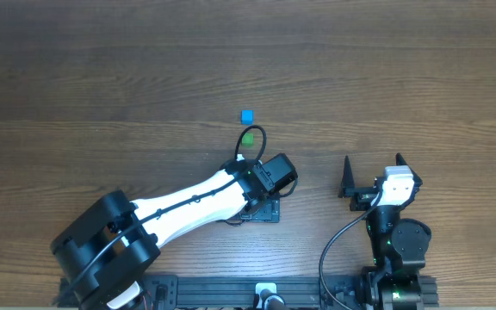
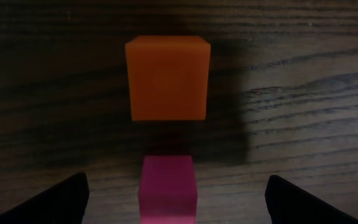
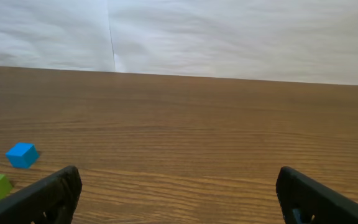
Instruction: Stack Cubes
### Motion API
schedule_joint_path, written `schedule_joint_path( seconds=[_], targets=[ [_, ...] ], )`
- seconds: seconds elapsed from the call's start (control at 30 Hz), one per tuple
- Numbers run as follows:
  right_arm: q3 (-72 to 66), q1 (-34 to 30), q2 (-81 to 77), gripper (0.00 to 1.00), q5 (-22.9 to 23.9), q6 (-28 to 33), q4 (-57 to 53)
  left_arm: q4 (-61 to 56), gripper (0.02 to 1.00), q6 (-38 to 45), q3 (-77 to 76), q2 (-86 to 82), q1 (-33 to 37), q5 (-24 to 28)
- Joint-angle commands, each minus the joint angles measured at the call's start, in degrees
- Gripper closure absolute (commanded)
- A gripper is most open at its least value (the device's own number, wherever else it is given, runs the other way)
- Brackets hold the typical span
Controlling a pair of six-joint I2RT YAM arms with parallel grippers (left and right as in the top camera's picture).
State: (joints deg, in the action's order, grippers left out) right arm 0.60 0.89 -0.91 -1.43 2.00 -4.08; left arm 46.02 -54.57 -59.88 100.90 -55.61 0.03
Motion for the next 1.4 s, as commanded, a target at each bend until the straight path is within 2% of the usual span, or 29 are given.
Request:
schedule_joint_path(
  seconds=[0.03, 0.2, 0.53, 1.2, 1.4],
  targets=[
    [-0.3, 0.3, 0.6, 0.009, -0.6, 0.2, -0.1, 0.0, 0.11, 1.0, 0.4, 1.8, -0.4, 0.1],
    [-0.3, 0.3, 0.6, 0.007, -0.6, 0.2, -0.1, 0.0, 0.226, 1.0, 0.4, 2.2, -0.5, 0.1],
    [-0.3, 0.3, 0.6, 0.009, -0.6, 0.2, 0.0, 0.0, 0.288, 1.0, 0.4, 3.0, -0.5, 0.1],
    [-0.3, 0.3, 0.6, 0.007, -0.6, 0.2, 0.0, 0.0, 0.614, 1.0, 0.4, 3.0, -0.5, 0.1],
    [-0.3, 0.3, 0.6, 0.009, -0.6, 0.2, 0.0, 0.1, 0.667, 1.0, 0.4, 3.0, -0.5, 0.1]
  ],
)
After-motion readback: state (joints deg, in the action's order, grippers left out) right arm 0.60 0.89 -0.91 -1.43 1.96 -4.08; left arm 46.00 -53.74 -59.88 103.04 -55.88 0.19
